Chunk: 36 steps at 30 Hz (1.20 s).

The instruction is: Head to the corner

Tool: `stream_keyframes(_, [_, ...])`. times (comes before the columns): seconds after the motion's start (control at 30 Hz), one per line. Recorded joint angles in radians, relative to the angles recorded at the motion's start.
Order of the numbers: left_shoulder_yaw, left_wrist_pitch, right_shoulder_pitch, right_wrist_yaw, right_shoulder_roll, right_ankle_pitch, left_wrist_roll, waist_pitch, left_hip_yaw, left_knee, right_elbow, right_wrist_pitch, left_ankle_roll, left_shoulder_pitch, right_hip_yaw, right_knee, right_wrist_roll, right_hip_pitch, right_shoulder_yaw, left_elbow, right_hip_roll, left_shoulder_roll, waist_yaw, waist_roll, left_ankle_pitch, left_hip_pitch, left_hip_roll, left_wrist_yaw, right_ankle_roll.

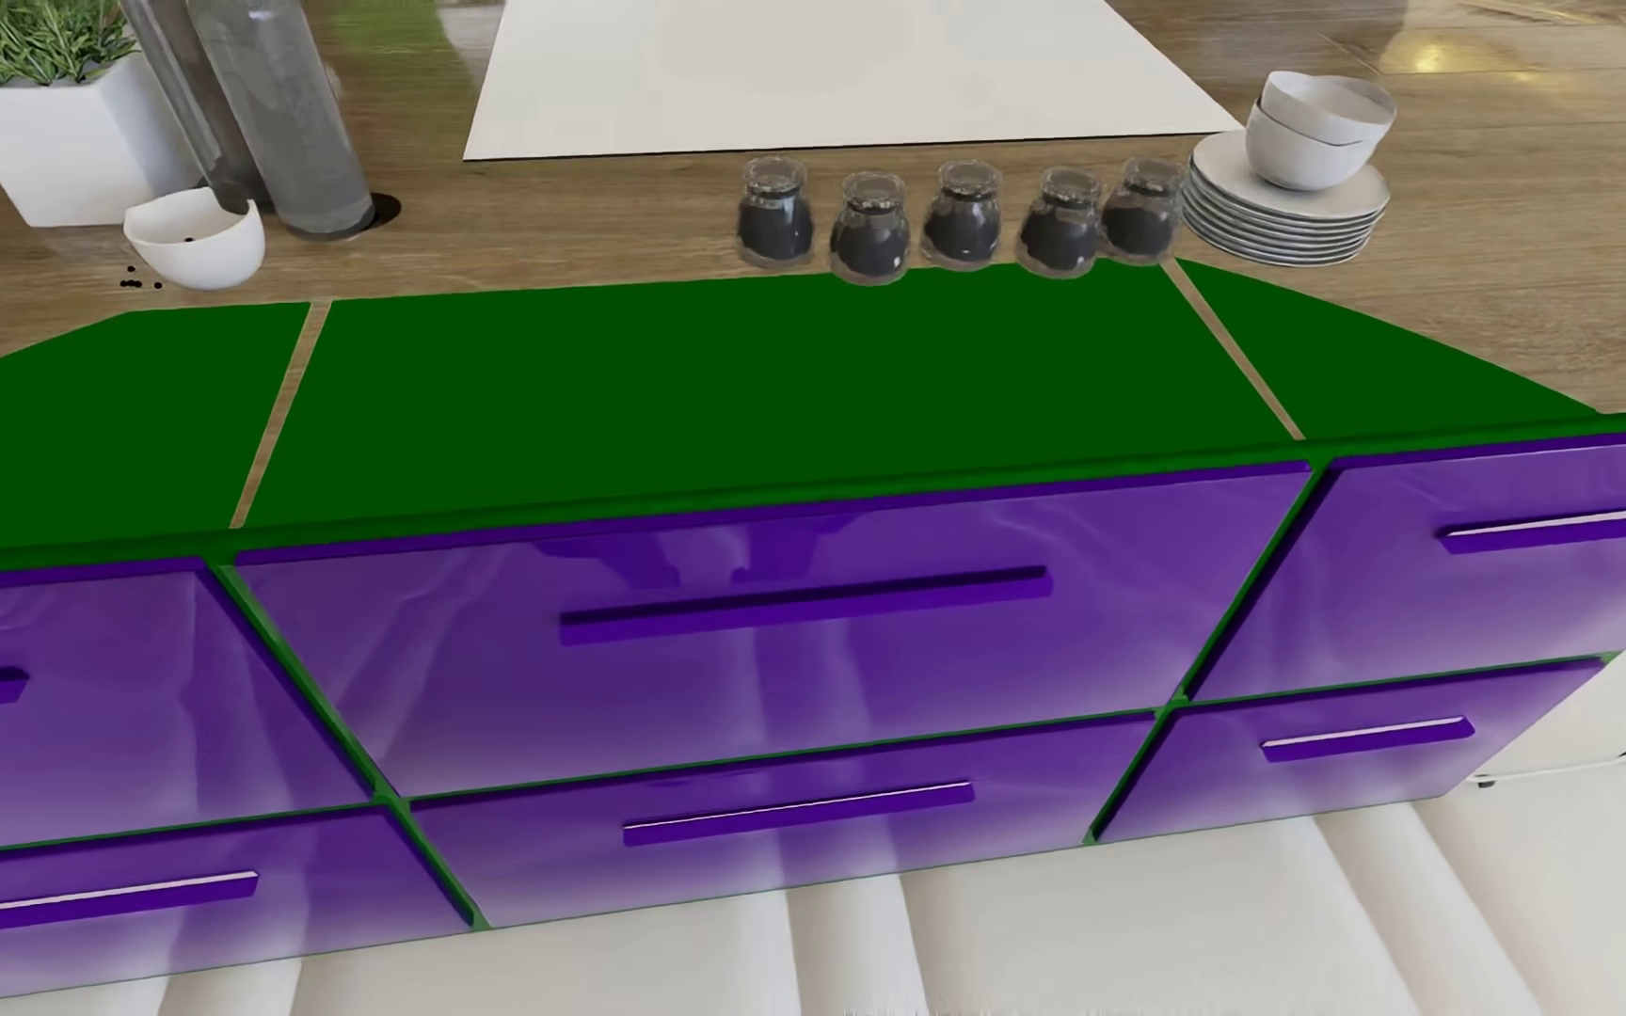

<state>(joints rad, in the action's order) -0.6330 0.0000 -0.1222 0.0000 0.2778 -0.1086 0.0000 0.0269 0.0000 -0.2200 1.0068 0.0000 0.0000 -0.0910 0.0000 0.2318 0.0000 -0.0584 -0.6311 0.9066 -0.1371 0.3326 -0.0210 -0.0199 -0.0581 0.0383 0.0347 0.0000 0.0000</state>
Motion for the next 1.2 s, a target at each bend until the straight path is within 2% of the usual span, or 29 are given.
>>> stream_keyframes(0.23, [-0.012, 0.000, 0.020, 0.000, 0.010, 0.006, 0.000, 0.001, 0.000, 0.002, 0.017, 0.000, 0.000, 0.012, 0.000, -0.005, 0.000, -0.009, -0.045, 0.010, -0.001, -0.002, 0.024, 0.005, 0.000, 0.011, 0.005, 0.000, 0.000])
stream_keyframes(0.67, [-0.058, 0.000, 0.042, 0.000, 0.024, 0.029, 0.000, -0.004, 0.000, 0.005, 0.024, 0.000, 0.000, 0.027, 0.000, -0.016, 0.000, 0.013, -0.058, 0.000, -0.001, 0.001, 0.058, 0.021, 0.012, -0.010, 0.010, 0.000, 0.000])
stream_keyframes(0.87, [-0.057, 0.000, 0.050, 0.000, 0.020, 0.031, 0.000, -0.017, 0.000, 0.003, 0.041, 0.000, 0.000, 0.033, 0.000, -0.017, 0.000, -0.001, -0.038, 0.009, -0.006, 0.001, 0.092, 0.026, 0.006, 0.000, 0.008, 0.000, 0.000])
stream_keyframes(1.2, [-0.050, 0.000, 0.043, 0.000, 0.015, 0.025, 0.000, -0.018, 0.000, 0.005, 0.047, 0.000, 0.000, 0.025, 0.000, -0.011, 0.000, -0.011, -0.017, 0.005, -0.006, 0.001, 0.096, 0.020, 0.007, 0.016, 0.003, 0.000, 0.000])
